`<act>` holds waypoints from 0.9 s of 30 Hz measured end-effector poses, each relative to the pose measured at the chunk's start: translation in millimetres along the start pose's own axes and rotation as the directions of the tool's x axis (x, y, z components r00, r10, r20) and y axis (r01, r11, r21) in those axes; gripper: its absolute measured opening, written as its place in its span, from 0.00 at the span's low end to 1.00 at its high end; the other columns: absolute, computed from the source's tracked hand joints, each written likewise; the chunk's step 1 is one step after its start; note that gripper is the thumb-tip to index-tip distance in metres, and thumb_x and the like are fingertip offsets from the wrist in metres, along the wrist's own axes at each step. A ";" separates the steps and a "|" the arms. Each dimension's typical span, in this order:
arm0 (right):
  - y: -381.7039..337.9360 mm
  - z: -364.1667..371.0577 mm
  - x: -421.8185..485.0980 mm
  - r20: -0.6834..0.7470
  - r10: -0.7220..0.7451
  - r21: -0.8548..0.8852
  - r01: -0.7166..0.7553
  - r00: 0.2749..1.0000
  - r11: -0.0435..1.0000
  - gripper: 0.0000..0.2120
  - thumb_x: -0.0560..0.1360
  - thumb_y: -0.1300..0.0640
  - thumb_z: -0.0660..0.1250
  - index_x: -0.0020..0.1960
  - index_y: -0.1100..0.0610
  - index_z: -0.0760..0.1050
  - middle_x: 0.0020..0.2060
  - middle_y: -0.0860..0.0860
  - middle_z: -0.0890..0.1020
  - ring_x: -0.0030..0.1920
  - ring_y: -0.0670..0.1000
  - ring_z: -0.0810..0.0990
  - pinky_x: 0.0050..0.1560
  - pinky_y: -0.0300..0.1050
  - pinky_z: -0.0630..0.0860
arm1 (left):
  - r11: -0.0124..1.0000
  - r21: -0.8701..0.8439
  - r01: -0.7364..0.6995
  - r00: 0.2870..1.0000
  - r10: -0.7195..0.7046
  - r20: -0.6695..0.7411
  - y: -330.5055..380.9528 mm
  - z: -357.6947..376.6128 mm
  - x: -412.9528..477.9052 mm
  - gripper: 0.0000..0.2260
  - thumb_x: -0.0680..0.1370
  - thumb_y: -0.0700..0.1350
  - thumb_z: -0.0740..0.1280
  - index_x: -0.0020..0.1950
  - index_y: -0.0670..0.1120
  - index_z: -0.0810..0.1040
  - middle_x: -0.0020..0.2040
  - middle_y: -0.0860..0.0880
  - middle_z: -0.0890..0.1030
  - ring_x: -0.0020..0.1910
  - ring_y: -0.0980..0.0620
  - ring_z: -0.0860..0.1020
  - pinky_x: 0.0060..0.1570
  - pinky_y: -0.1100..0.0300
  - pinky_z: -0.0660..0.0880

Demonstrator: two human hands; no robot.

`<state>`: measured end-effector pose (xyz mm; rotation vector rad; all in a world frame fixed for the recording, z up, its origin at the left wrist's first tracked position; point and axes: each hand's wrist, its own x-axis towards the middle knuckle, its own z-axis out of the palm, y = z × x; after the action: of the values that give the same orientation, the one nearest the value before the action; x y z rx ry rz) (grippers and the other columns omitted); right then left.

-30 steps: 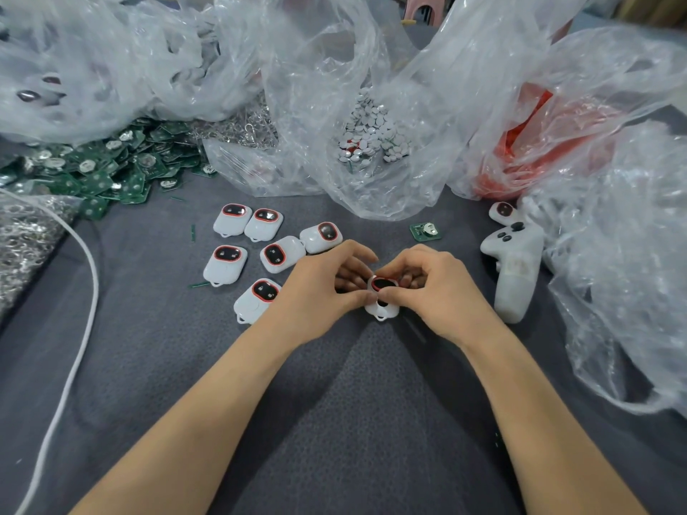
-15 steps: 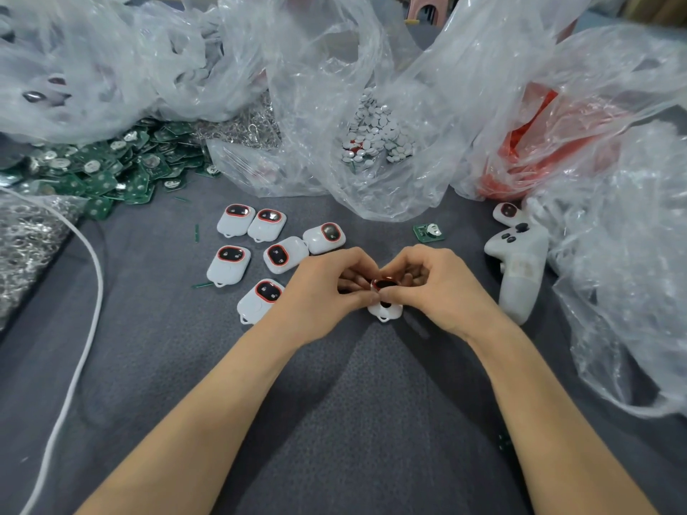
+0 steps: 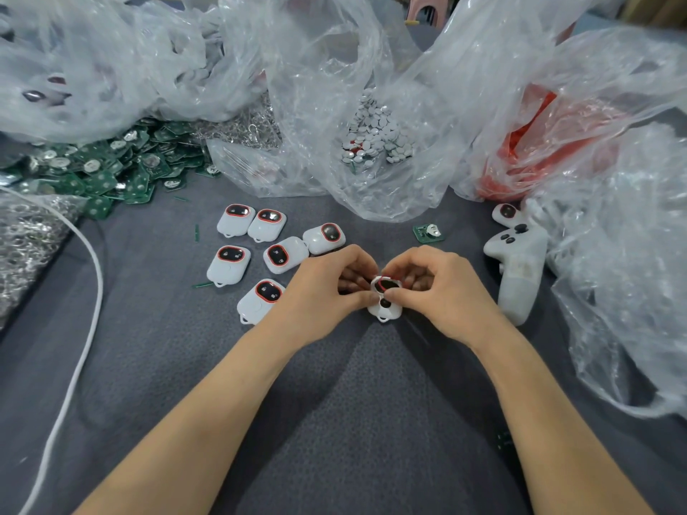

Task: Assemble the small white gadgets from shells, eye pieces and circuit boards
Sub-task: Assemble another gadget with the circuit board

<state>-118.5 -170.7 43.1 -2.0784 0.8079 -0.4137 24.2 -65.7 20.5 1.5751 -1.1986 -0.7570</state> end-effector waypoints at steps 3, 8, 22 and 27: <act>0.7 -2.0 -1.3 0.018 0.003 0.015 -0.003 1.000 1.000 0.10 0.66 0.65 0.77 0.43 0.52 0.83 0.41 0.52 0.81 0.38 0.45 0.77 0.41 0.33 0.74 | 1.000 0.017 -0.001 1.000 0.001 -0.001 -0.2 -0.1 0.0 0.09 0.70 0.33 0.74 0.48 0.41 0.78 0.41 0.49 0.82 0.40 0.58 0.80 0.46 0.65 0.78; 0.5 0.3 0.7 0.020 0.023 0.046 -0.024 1.000 0.999 0.10 0.66 0.64 0.77 0.43 0.53 0.83 0.42 0.52 0.81 0.38 0.48 0.77 0.40 0.31 0.73 | 0.999 0.031 -0.006 1.000 0.006 -0.002 -0.2 -0.3 -0.6 0.09 0.71 0.34 0.74 0.47 0.43 0.78 0.41 0.49 0.83 0.40 0.58 0.81 0.46 0.66 0.78; 4.2 1.7 1.8 0.036 0.032 0.117 -0.036 0.999 0.992 0.13 0.67 0.63 0.77 0.43 0.46 0.81 0.44 0.52 0.84 0.46 0.54 0.82 0.51 0.45 0.79 | 0.999 0.040 -0.019 1.000 0.019 -0.006 -0.1 0.4 -1.0 0.09 0.71 0.34 0.74 0.47 0.44 0.78 0.40 0.52 0.82 0.39 0.61 0.80 0.45 0.67 0.77; 3.8 3.9 1.2 0.019 0.020 0.130 -0.022 1.000 0.991 0.14 0.66 0.64 0.77 0.40 0.46 0.81 0.43 0.54 0.82 0.39 0.49 0.78 0.42 0.35 0.76 | 0.996 0.072 -0.044 0.999 0.044 0.002 -0.2 0.2 -0.8 0.07 0.72 0.34 0.73 0.46 0.43 0.80 0.42 0.47 0.81 0.40 0.56 0.81 0.46 0.62 0.79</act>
<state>-116.9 -170.8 37.8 -1.9488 0.7718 -0.4248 23.9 -65.0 20.2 1.6019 -1.2688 -0.6926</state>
